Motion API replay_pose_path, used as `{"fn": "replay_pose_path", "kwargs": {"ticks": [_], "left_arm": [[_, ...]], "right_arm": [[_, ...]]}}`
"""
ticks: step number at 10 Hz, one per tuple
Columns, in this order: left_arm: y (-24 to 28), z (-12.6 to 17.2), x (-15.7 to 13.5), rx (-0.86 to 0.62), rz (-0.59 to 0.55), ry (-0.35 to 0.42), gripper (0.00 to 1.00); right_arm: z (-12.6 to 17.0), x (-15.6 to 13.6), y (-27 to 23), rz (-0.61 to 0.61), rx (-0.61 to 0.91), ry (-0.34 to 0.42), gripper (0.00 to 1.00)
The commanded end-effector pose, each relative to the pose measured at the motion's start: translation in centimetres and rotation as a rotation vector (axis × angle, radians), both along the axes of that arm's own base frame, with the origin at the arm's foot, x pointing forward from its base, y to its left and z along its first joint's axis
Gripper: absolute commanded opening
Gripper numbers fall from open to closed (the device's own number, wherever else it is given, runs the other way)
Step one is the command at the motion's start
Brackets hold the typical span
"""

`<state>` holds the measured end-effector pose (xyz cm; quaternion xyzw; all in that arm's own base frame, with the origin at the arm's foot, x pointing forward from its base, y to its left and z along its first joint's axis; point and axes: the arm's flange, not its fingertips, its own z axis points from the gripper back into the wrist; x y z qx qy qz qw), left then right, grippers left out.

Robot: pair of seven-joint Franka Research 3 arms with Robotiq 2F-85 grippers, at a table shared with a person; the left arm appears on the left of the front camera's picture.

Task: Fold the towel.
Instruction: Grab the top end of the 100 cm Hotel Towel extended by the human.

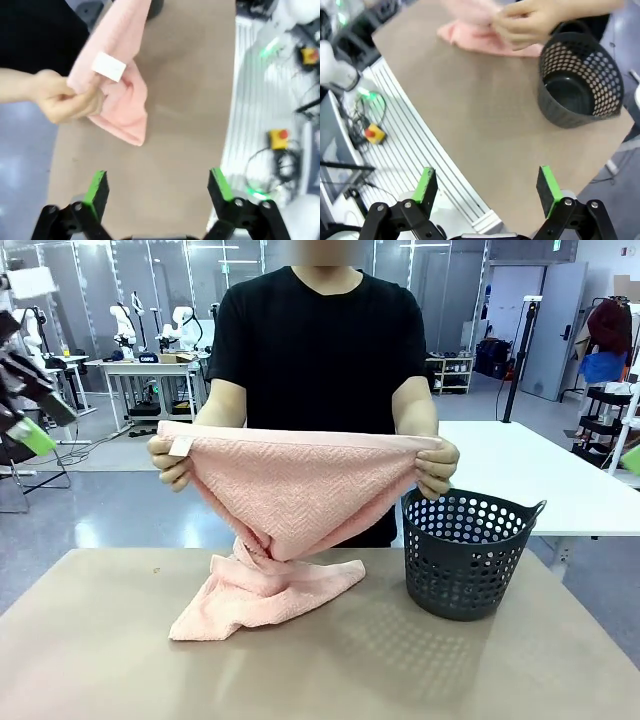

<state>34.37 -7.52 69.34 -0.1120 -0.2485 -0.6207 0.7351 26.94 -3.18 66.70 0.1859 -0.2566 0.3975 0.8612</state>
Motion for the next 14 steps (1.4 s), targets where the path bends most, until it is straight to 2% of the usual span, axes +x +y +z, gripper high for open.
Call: {"fn": "replay_pose_path", "kwargs": {"ticks": [1, 4, 5, 6, 11, 12, 14], "left_arm": [[-1.3, -0.9, -0.5, 0.027, -0.032, -0.074, 1.0], [-2.7, -2.6, -0.9, 0.096, -0.06, -0.092, 1.0], [-2.9, -2.8, -1.0, 0.066, -0.07, -0.092, 1.0], [-3.2, -1.6, -0.5, 0.073, -0.078, -0.066, 1.0], [-3.1, -2.0, -0.6, 0.054, -0.092, -0.068, 1.0], [-5.3, 0.0, -0.7, 0.103, -0.105, -0.092, 1.0], [-8.1, 2.6, 0.3, 0.178, -0.02, -0.09, 1.0]], "right_arm": [[-1.2, 0.0, 3.0, 0.072, -0.161, -0.071, 1.0], [-2.0, -0.5, 6.9, 0.171, -0.278, -0.05, 1.0], [-2.4, -0.6, 7.5, 0.169, -0.302, -0.053, 1.0], [-1.3, -0.3, 6.8, 0.171, -0.233, -0.056, 1.0], [-1.5, -0.3, 6.6, 0.2, -0.23, -0.058, 1.0], [0.5, 0.4, 8.6, 0.256, -0.31, -0.132, 1.0], [3.1, 1.3, 11.6, 0.392, -0.445, -0.211, 1.0]]}}
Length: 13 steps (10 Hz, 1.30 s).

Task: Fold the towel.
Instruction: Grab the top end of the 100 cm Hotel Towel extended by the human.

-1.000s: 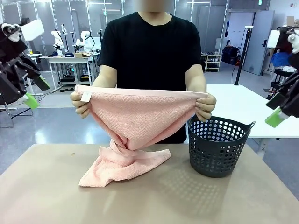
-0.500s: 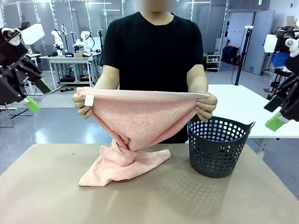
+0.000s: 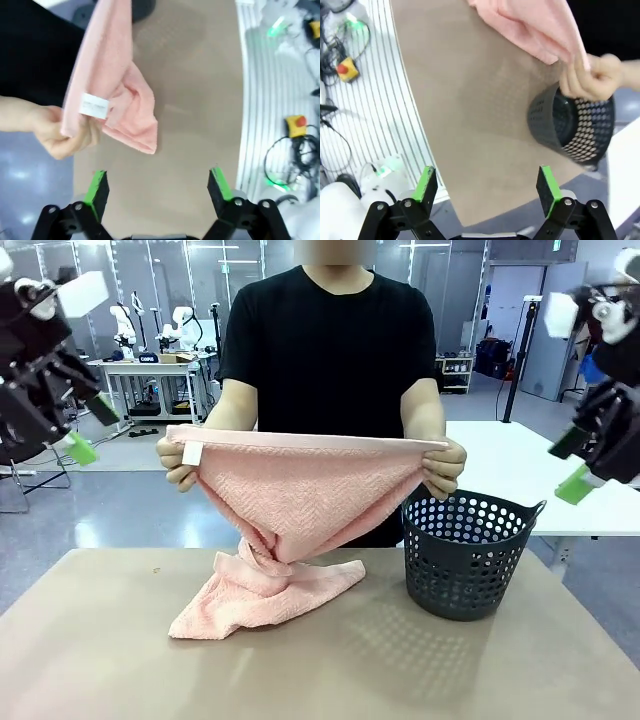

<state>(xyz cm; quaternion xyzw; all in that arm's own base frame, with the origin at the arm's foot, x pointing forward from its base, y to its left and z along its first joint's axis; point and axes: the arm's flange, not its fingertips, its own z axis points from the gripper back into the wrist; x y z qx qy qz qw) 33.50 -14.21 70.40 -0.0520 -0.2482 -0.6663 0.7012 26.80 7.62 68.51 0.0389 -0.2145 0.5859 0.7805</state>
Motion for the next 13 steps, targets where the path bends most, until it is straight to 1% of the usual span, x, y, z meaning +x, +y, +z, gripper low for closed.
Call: {"fn": "replay_pose_path", "kwargs": {"ticks": [1, 2, 3, 4, 5, 7, 8, 9, 10, 11, 13], "left_arm": [[-2.8, 2.1, 1.6, 0.09, 0.064, 0.002, 1.0], [-4.8, 2.9, 1.9, 0.132, 0.076, -0.025, 1.0], [-6.6, 3.4, 2.3, 0.183, 0.094, -0.052, 1.0], [-8.1, 3.8, 2.7, 0.22, 0.083, -0.063, 1.0], [-9.5, 3.9, 3.5, 0.214, 0.066, -0.061, 1.0], [-10.5, 3.6, 4.1, 0.24, 0.046, -0.05, 1.0], [-10.9, 3.5, 4.5, 0.251, 0.035, -0.049, 1.0], [-11.2, 3.6, 4.9, 0.243, 0.009, -0.044, 1.0], [-11.8, 3.3, 5.6, 0.264, -0.007, -0.057, 1.0], [-12.3, 2.7, 6.5, 0.274, 0.001, -0.048, 1.0], [-12.7, 0.6, 8.5, 0.277, -0.012, 0.005, 1.0]], "right_arm": [[2.2, 2.1, 2.5, 0.132, -0.143, -0.088, 1.0], [2.9, 2.7, 4.3, 0.189, -0.201, -0.132, 1.0], [3.7, 3.4, 6.2, 0.228, -0.23, -0.159, 1.0], [4.2, 3.8, 7.7, 0.252, -0.258, -0.184, 1.0], [4.5, 4.9, 9.6, 0.245, -0.27, -0.227, 1.0], [4.7, 6.7, 11.0, 0.239, -0.269, -0.236, 1.0], [4.7, 7.6, 11.6, 0.258, -0.256, -0.239, 1.0], [4.5, 8.2, 12.2, 0.257, -0.262, -0.237, 1.0], [4.2, 8.9, 12.8, 0.25, -0.277, -0.239, 1.0], [3.7, 9.8, 13.3, 0.239, -0.272, -0.219, 1.0], [1.4, 12.1, 14.0, 0.234, -0.275, -0.189, 1.0]]}}
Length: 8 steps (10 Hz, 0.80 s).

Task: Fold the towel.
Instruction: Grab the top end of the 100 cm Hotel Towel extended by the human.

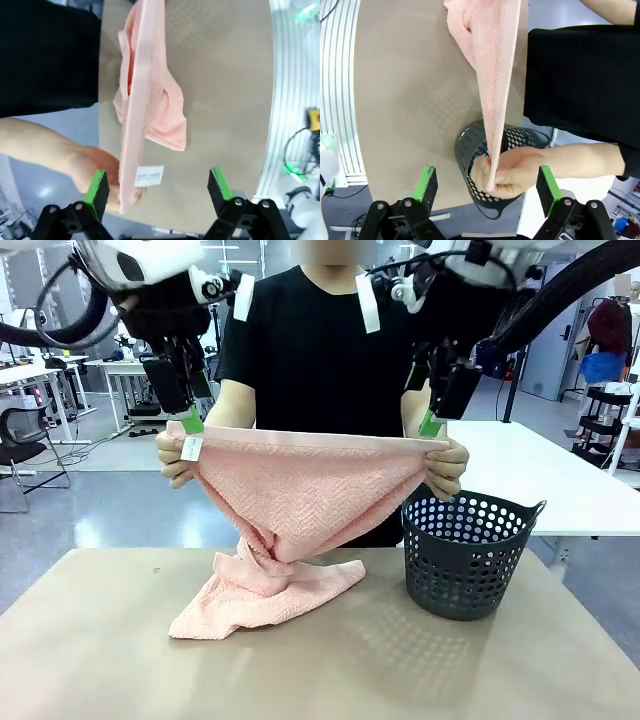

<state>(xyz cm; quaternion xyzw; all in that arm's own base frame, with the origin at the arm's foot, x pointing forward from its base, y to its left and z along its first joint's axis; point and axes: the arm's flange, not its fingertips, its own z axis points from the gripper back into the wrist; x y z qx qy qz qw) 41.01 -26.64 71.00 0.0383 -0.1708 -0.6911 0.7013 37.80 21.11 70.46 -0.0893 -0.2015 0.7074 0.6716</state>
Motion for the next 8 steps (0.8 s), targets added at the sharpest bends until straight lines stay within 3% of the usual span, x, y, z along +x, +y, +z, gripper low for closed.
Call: {"fn": "replay_pose_path", "kwargs": {"ticks": [1, 7, 8], "left_arm": [[0.0, -1.0, 2.1, 0.035, -0.002, 0.028, 1.0], [-0.5, -6.1, 5.3, 0.059, -0.018, 0.155, 1.0], [-0.3, -6.2, 5.4, 0.057, -0.018, 0.155, 0.95]], "right_arm": [[-1.9, 2.5, 0.3, -0.049, 0.009, 0.014, 1.0], [-7.3, 5.9, 0.6, -0.082, 0.021, 0.098, 1.0], [-7.7, 6.0, 0.7, -0.082, 0.024, 0.112, 1.0]]}}
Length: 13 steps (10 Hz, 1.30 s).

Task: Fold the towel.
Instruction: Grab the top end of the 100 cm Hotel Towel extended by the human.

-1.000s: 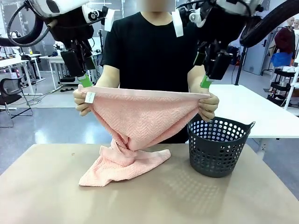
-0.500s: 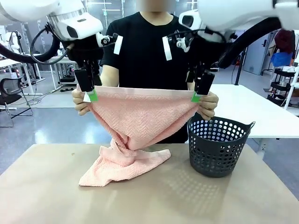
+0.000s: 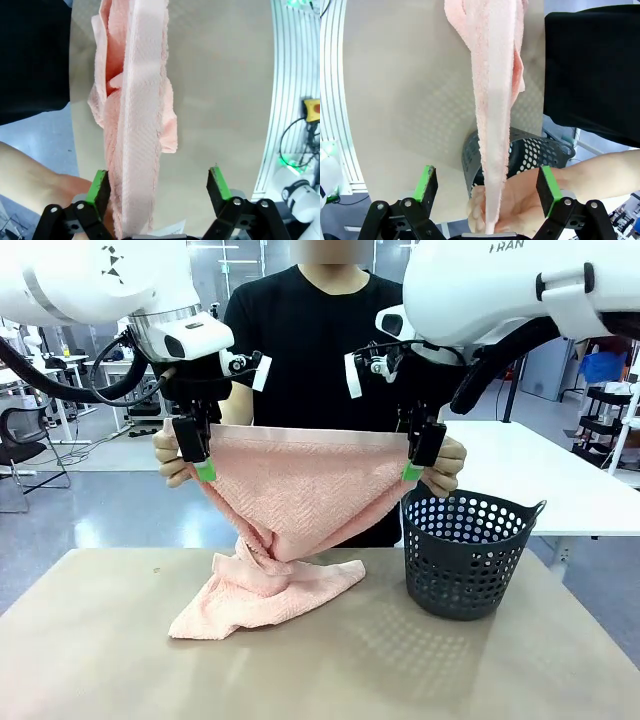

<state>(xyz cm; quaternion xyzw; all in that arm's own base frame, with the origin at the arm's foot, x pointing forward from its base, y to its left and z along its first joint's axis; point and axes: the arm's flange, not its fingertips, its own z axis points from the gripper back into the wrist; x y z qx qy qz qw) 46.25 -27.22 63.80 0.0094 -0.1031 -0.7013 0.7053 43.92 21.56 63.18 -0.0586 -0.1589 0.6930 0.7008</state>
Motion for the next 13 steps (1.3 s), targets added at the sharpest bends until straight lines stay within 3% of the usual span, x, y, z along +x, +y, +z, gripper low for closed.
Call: {"fn": "replay_pose_path", "kwargs": {"ticks": [1, 2, 3, 4, 5, 6, 7, 8, 9, 13], "left_arm": [[0.43, 1.02, 0.17, -0.001, 0.003, 0.01, 0.55], [0.51, 0.96, 0.2, 0.001, 0.002, 0.001, 0.36], [0.55, 0.96, 0.12, 0.003, -0.003, 0.003, 0.0], [0.54, 0.9, 0.1, 0.004, -0.003, 0.01, 0.0], [0.56, 0.83, 0.1, 0.004, -0.002, 0.014, 0.0], [0.56, 0.79, 0.14, 0.008, 0.002, 0.017, 0.14], [0.62, 0.86, 0.16, 0.009, 0.006, 0.02, 0.04], [0.6, 1.01, 0.1, 0.006, 0.004, 0.021, 0.0], [0.56, 1.14, 0.01, 0.006, -0.001, 0.02, 0.0], [0.88, 1.17, -0.09, -0.001, 0.002, 0.02, 0.0]], "right_arm": [[-0.57, -0.04, 0.35, -0.028, 0.031, -0.002, 0.93], [-0.65, 0.16, 0.39, -0.022, 0.042, -0.017, 0.57], [-0.61, 0.2, 0.49, -0.023, 0.043, -0.016, 0.33], [-0.56, 0.18, 0.63, -0.021, 0.041, -0.015, 0.0], [-0.59, 0.18, 0.73, -0.024, 0.039, -0.014, 0.0], [-0.61, 0.27, 0.7, -0.037, 0.036, -0.008, 0.0], [-0.49, 0.25, 0.66, -0.036, 0.037, -0.011, 0.13], [-0.35, 0.14, 0.78, -0.029, 0.039, -0.013, 0.02], [-0.24, 0.08, 0.84, -0.027, 0.039, -0.016, 0.0], [0.03, 0.02, 0.8, -0.023, 0.048, -0.024, 0.0]]}}
